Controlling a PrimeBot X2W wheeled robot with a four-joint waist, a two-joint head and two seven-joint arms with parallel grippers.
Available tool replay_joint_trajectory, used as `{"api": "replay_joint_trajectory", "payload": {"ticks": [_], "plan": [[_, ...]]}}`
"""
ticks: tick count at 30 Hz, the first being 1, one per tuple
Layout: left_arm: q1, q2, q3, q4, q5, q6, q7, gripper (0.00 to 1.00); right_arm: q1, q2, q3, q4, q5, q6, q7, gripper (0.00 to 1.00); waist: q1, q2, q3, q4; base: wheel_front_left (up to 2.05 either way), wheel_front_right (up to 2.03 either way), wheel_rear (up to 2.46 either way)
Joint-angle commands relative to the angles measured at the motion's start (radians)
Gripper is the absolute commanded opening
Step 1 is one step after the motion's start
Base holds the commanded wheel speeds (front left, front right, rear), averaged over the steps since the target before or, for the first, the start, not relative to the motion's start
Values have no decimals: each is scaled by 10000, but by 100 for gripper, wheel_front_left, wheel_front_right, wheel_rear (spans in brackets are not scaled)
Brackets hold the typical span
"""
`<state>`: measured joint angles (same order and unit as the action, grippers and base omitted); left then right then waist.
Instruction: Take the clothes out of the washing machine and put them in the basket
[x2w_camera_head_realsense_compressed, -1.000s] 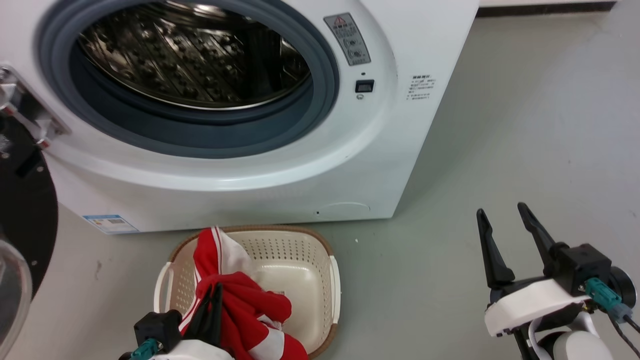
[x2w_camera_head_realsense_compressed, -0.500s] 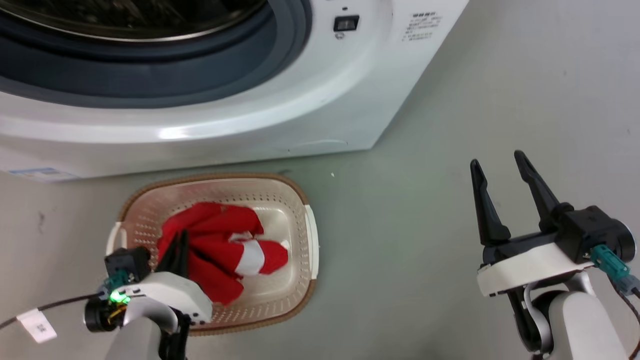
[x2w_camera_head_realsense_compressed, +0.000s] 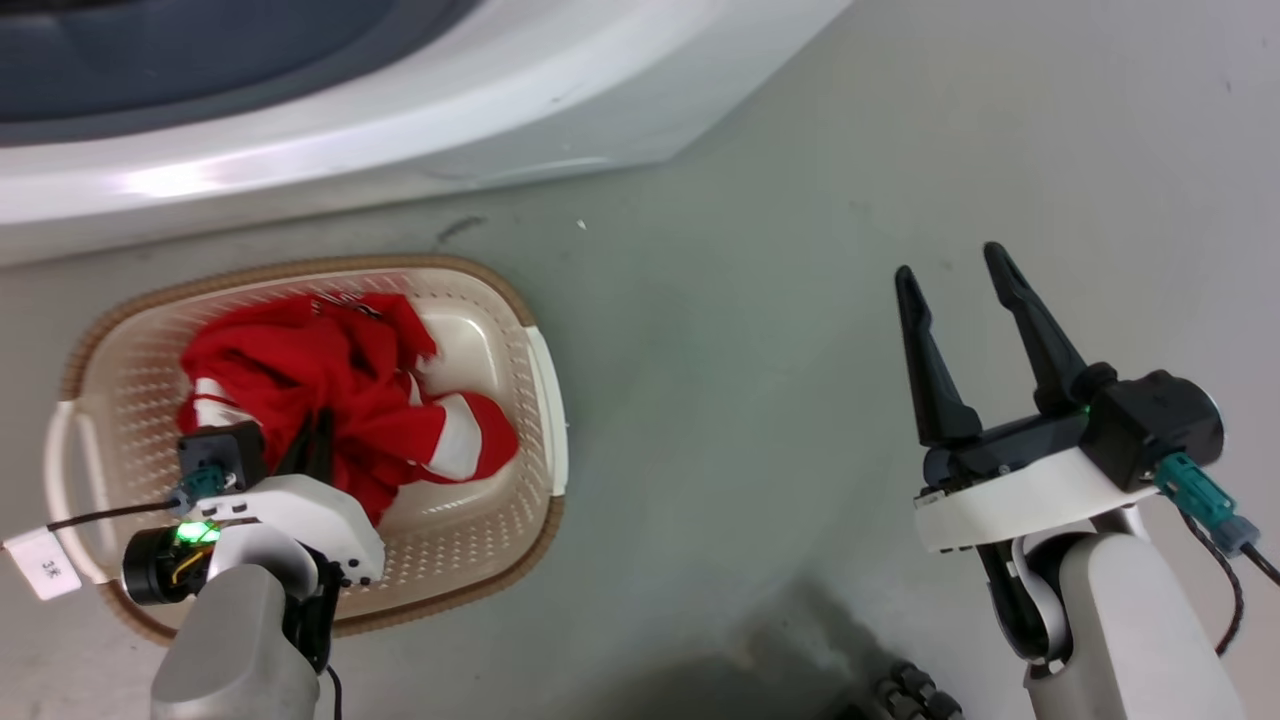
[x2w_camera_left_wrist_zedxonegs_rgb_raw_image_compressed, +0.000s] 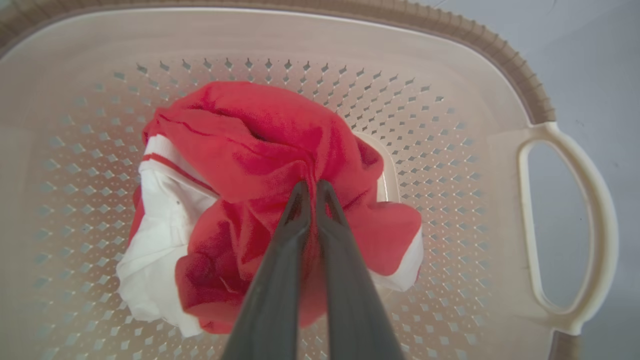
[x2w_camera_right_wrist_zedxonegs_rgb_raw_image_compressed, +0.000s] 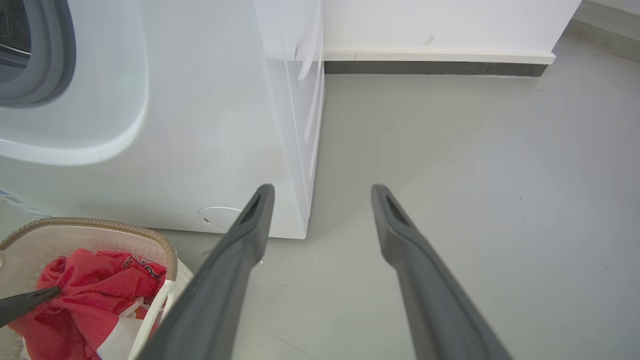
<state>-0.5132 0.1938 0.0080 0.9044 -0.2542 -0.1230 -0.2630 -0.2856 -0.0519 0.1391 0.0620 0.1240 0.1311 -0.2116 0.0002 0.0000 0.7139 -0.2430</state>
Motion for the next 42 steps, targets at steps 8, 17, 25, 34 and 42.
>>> {"api": "replay_joint_trajectory", "payload": {"ticks": [8,17,25,34,42], "plan": [[-808,284,205,1437,84,32,-25,0,-540,28,372,282,264,-8,-292,100,-2,0,955,-605,0,0,0],[-1658,214,-254,2875,314,-34,-25,0,-702,25,515,725,452,-8,-444,100,-2,0,758,-702,0,0,0],[-1034,-349,-362,3632,10,-53,4,100,-388,23,339,1292,240,-8,-511,100,-2,0,-947,-392,0,0,0],[274,-1059,-389,3497,-560,-76,-19,100,501,22,-373,1646,-411,-7,-100,100,-2,0,-3435,485,0,0,0],[1342,-1316,-243,1664,-864,-80,-23,100,1358,22,-994,1222,-805,-7,495,100,-2,0,-4848,1323,0,0,0]]}}
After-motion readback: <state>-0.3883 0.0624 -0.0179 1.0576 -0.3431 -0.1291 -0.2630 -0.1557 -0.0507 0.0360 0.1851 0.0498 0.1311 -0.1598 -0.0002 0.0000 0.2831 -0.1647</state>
